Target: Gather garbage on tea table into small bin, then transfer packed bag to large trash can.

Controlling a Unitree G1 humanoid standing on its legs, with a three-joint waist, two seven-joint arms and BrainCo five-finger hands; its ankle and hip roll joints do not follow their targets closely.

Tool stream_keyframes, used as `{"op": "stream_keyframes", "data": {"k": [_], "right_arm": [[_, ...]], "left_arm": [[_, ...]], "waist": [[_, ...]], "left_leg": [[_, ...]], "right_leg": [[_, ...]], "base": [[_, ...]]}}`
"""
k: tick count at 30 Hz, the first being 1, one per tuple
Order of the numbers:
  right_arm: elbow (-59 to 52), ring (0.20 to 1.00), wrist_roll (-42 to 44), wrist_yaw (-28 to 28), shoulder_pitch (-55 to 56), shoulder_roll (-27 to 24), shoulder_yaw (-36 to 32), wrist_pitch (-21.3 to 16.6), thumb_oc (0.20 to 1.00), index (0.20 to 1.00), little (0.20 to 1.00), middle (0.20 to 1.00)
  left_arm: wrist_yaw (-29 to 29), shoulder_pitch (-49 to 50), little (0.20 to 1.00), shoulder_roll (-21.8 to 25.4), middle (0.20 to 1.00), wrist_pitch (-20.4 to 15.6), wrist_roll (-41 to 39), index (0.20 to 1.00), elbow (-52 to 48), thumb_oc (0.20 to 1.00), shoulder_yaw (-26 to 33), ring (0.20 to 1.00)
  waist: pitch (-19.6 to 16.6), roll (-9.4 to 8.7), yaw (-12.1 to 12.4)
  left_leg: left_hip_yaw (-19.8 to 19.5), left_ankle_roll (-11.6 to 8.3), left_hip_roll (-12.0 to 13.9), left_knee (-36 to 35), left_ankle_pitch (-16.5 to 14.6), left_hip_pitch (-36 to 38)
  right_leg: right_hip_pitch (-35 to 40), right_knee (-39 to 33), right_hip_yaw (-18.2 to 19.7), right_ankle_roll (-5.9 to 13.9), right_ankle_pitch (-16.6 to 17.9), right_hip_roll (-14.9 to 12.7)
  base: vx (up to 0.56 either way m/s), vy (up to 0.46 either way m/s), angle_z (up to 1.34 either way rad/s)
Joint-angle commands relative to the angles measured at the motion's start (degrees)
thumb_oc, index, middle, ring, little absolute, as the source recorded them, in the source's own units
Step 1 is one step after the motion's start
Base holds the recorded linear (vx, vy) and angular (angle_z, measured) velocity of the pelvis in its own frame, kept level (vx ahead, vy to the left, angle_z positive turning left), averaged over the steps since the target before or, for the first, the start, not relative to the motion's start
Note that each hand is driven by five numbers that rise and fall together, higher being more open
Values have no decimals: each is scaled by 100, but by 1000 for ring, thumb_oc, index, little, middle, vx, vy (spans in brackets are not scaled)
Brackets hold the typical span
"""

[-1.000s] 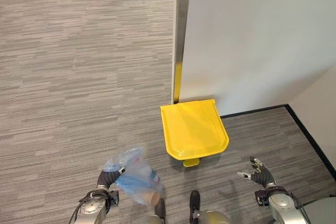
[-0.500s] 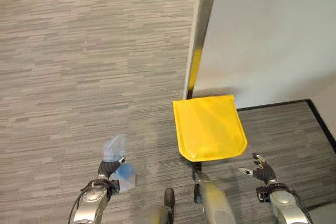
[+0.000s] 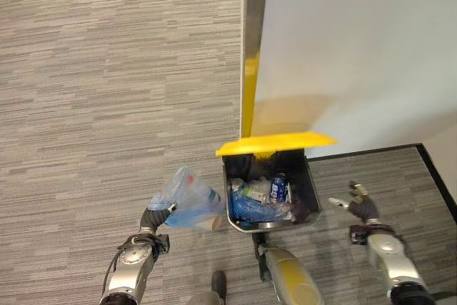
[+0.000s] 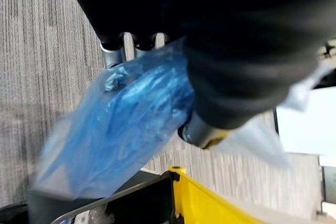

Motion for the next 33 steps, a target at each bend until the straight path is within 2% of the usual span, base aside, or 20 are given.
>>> {"op": "stream_keyframes", "data": {"k": [1,2,5,7,9,11,15,16,25,29,33], "right_arm": [[-200,1000,260,200,-210,18,306,-261,1000,1000,1000,1000],[-292,1000,266,264,-497,67,601,-280,1000,1000,1000,1000],[-292,1000,284,281,-854,109,883,-300,1000,1000,1000,1000],[-166,1000,257,225,-1581,181,1312,-291,1000,1000,1000,1000],[-109,1000,274,196,-1818,213,1405,-295,1000,1000,1000,1000],[394,1000,414,20,-3138,407,1790,-298,1000,1000,1000,1000],[789,1000,579,-59,-3877,413,1898,-296,1000,1000,1000,1000],[974,1000,708,-92,-4173,385,1917,-293,1000,1000,1000,1000],[1651,1000,878,-97,-4982,11,2014,-272,1000,1000,1000,1000],[1907,1000,905,-170,-5446,-241,2143,-298,1000,1000,1000,1000],[1990,1000,845,-226,-5677,-377,2285,-275,1000,1000,1000,1000]], "left_arm": [[-97,217,200,249,200,-340,20,200,-399,200,0,200],[-116,175,200,230,200,-351,8,200,-397,200,-108,200],[-118,95,200,242,200,-377,-6,200,-412,200,-226,200],[-108,-59,200,280,200,-425,-96,200,-421,200,-497,200],[-113,-103,200,293,200,-441,-118,200,-430,200,-568,200],[-138,-419,200,361,200,-580,-268,200,-584,200,-1062,200],[-161,-660,200,438,200,-664,-403,200,-724,200,-1305,200],[-227,-858,200,478,200,-697,-454,200,-872,200,-1517,200],[-598,-1821,200,567,200,-795,-418,200,-1755,200,-2539,200],[-686,-2726,200,328,200,-832,-523,200,-2111,200,-3202,200],[-583,-3382,200,189,200,-829,-348,200,-1928,200,-3488,200]], "waist": [[-292,-96,246],[-270,-69,317],[-242,-50,394],[-190,-25,527],[-169,-22,558],[-98,-23,707],[-38,-44,772],[-12,-58,789],[66,-125,731],[83,-157,576],[125,-165,420]], "left_leg": [[-163,200,-532,249,-1036,701],[-202,219,-550,271,-1054,708],[-236,224,-549,266,-1063,716],[-273,223,-545,282,-1058,676],[-288,222,-541,287,-1061,668],[-329,211,-523,295,-1029,569],[-327,204,-526,346,-1023,504],[-343,198,-521,364,-1021,475],[-404,160,-503,449,-1049,378],[-388,161,-505,364,-1057,401],[-325,158,-505,316,-1061,422]], "right_leg": [[-379,-890,-181,571,1252,-398],[-400,-865,-210,551,1260,-439],[-404,-853,-267,525,1255,-475],[-436,-837,-348,496,1250,-520],[-436,-836,-375,492,1248,-534],[-525,-829,-430,478,1266,-567],[-564,-808,-421,474,1266,-571],[-584,-795,-417,482,1261,-585],[-647,-767,-388,502,1267,-642],[-719,-751,-343,529,1291,-630],[-776,-721,-284,549,1314,-612]], "base": [[-3,30,-7],[0,0,0],[15,-14,10],[1,-25,10],[-8,-21,20],[-30,-24,21],[-11,-3,5],[0,0,0],[-20,-12,6],[-25,-1,6],[-14,4,-1]]}}
